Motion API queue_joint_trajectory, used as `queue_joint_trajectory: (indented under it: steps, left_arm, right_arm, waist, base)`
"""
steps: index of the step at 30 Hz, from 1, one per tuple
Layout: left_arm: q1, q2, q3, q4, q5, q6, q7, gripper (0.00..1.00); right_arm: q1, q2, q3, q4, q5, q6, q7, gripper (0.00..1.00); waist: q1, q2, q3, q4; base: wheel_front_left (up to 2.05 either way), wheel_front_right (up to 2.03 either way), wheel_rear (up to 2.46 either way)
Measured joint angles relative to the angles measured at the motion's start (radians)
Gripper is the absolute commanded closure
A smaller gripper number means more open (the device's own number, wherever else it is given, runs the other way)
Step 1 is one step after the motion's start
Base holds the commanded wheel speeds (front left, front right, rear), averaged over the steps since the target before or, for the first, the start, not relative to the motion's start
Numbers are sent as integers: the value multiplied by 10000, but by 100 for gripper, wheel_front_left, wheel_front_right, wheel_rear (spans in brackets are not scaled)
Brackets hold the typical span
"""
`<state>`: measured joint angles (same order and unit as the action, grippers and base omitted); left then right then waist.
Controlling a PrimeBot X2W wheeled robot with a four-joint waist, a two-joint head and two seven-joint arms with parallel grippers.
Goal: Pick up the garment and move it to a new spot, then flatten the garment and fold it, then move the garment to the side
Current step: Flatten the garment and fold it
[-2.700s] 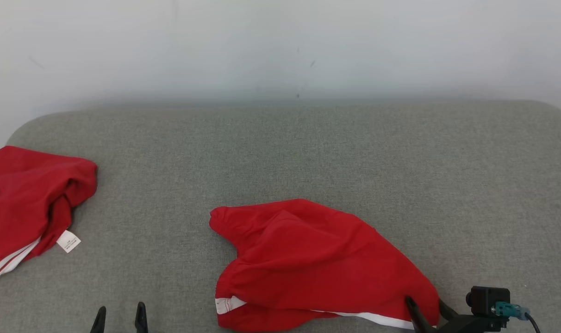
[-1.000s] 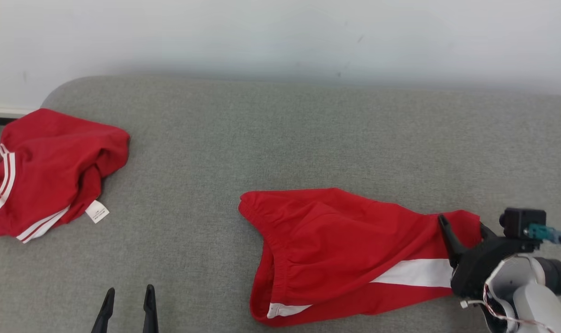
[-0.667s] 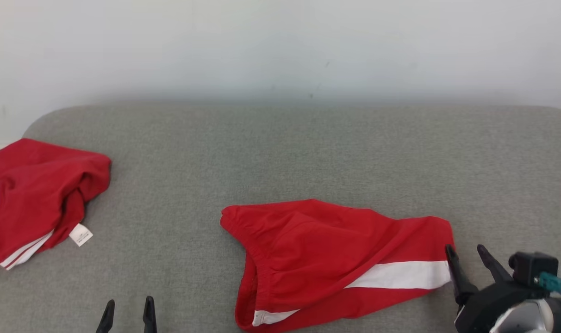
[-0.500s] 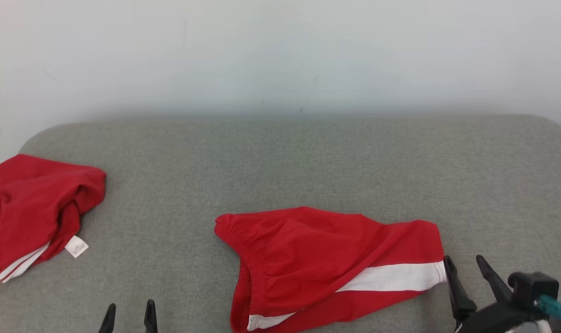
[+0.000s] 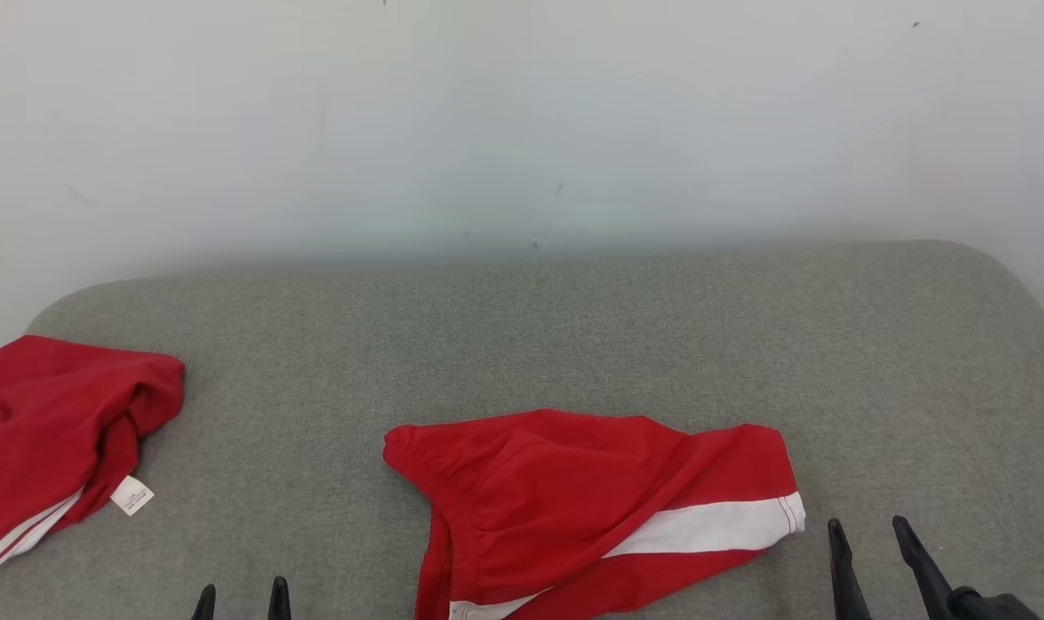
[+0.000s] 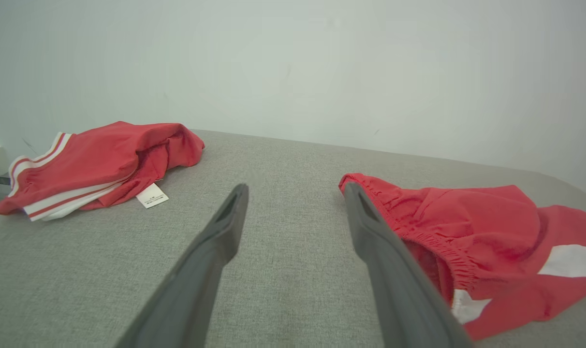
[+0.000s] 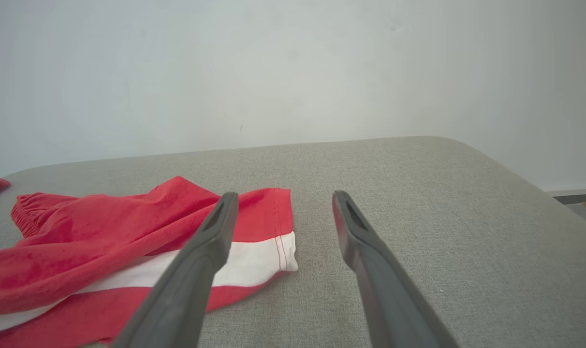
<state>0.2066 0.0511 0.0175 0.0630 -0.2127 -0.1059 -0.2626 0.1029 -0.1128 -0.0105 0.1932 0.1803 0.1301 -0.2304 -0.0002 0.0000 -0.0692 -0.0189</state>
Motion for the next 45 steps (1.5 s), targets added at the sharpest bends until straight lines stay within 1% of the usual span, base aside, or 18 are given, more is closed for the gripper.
queue_joint_trajectory:
  steps: [6, 13, 19, 34, 36, 39, 45]
  left_arm:
    - [-2, 0, 94, 389, 0, 92, 0, 0]
    - [-2, -2, 130, 550, -2, 180, 0, 0]
    - [1, -2, 115, 585, 0, 178, 0, 0]
    - [-3, 0, -36, 635, 100, 90, 0, 0]
    - [-6, 2, -209, 683, 104, 71, 0, 0]
    - [-32, 2, -683, 863, 174, -92, 0, 0]
    - [-422, 92, -2169, 1726, 92, -236, 0, 0]
  right_arm:
    - [428, 155, 130, -46, -401, 0, -194, 0]
    - [546, 343, 182, 142, -428, 0, -221, 0]
    - [484, 364, 127, 178, -428, 0, -221, 0]
    - [409, 382, 169, 240, -349, 0, -151, 0]
    - [360, 374, 169, 276, -313, 0, -29, 0]
    - [227, 290, 134, 364, -180, 0, 263, 0]
    - [-208, 19, 109, 570, -40, 0, 901, 0]
  waist:
    - [1, 0, -86, -86]
    - [1, 0, -134, -305]
    - [2, 0, -109, -383]
    - [1, 0, -50, -315]
    - [1, 0, -36, -326]
    - [2, 0, 10, -337]
    - [2, 0, 144, -366]
  base:
    - [0, 0, 0]
    - [0, 0, 0]
    - [0, 0, 0]
    - [0, 0, 0]
    - [0, 0, 0]
    - [0, 0, 0]
    - [0, 0, 0]
